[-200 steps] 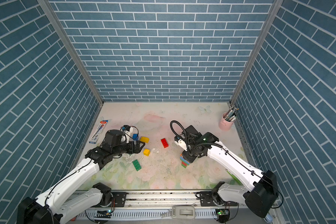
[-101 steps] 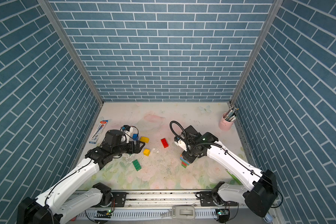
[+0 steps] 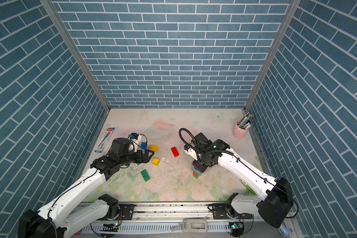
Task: Assemble an ice cream with lego
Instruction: Assemble the lego brick with the lego brick.
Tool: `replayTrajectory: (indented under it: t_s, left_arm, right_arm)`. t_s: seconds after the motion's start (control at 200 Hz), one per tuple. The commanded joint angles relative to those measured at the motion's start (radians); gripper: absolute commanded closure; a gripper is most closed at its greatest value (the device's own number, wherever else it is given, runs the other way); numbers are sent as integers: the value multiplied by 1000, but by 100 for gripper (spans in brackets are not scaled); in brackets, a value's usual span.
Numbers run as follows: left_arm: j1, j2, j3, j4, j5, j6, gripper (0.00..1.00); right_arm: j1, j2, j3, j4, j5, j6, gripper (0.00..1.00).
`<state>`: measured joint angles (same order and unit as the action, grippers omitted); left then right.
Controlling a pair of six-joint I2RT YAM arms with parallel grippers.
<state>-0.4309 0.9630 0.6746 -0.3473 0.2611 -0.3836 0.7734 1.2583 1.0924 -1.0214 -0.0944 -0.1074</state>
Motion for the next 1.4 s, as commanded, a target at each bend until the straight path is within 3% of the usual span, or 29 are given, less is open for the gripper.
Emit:
replayTrajectory:
  t_s: [0.0, 1.39]
  left_arm:
    - [-6, -11, 18, -21, -8, 13, 1]
    - [-6, -14, 19, -21, -8, 14, 1]
  right_arm:
    - [7, 7, 23, -46, 1, 37, 100]
    - [21, 9, -23, -30, 13, 106, 100]
